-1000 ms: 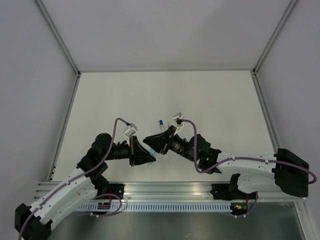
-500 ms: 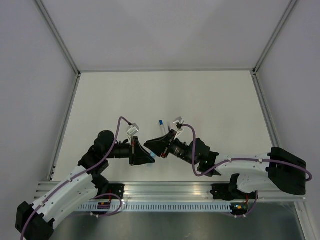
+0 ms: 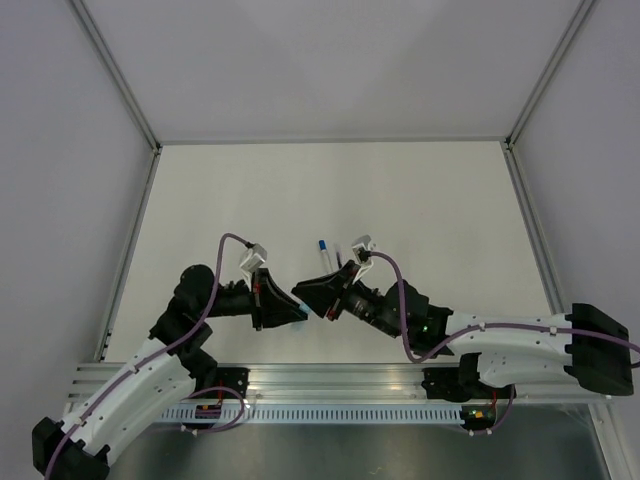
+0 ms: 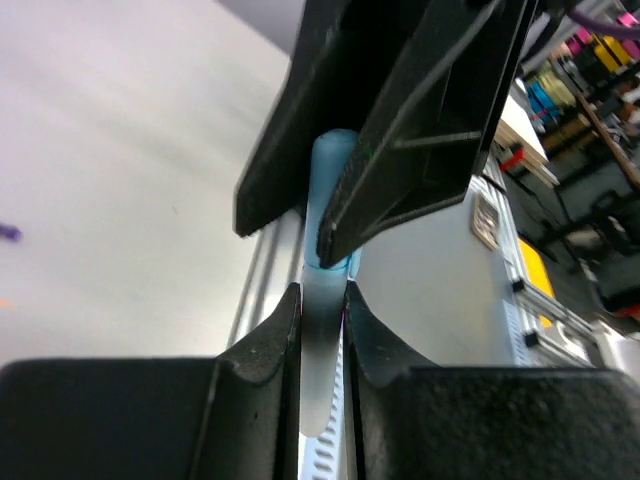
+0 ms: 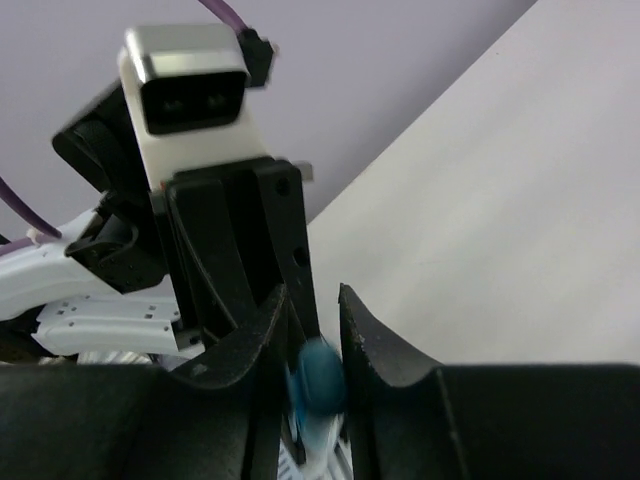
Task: Insert the pens into the pen caps
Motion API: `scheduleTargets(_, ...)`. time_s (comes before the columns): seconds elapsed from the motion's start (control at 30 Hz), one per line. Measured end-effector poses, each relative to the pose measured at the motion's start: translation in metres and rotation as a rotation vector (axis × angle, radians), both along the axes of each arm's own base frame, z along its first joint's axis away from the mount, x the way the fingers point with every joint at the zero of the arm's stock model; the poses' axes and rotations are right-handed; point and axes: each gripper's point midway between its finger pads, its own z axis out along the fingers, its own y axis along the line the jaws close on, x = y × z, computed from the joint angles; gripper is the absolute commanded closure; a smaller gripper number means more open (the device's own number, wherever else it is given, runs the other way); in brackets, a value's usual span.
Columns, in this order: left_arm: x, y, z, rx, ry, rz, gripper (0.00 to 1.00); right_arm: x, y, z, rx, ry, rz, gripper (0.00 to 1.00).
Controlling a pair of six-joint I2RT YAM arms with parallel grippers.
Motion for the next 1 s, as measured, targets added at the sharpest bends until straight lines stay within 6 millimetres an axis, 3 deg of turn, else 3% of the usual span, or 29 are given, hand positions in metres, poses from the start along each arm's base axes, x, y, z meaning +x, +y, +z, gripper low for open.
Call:
scheduleTargets(0.2, 0.025, 0.009, 0.043, -0.127, -0.174, 0.142, 0.98, -0.011, -0.020, 0.024, -0.099, -0.063, -0.045, 0.50)
scheduleTargets(0.4, 0.036, 0.012, 0.050, -0.147, -0.187, 0.212, 0.98, -0.007, -0.037, 0.076, -0.098, -0.168, -0.085, 0.32)
scheduleTargets(0.5, 0.039, 0.014, 0.054, -0.160, -0.189, 0.237, 0.98, -0.009, -0.042, 0.090, -0.107, -0.203, -0.077, 0.27)
scheduleTargets(0.6, 0.039, 0.015, 0.062, -0.191, -0.184, 0.253, 0.98, -0.014, -0.042, 0.083, -0.145, -0.217, -0.043, 0.26)
scheduleTargets(0.87, 0.026, 0.024, 0.105, -0.346, -0.209, 0.272, 0.98, -0.032, -0.025, 0.026, -0.277, -0.215, 0.102, 0.28)
scheduleTargets(1.0, 0.019, 0.028, 0.117, -0.393, -0.212, 0.262, 0.98, -0.038, -0.011, 0.009, -0.314, -0.218, 0.162, 0.31)
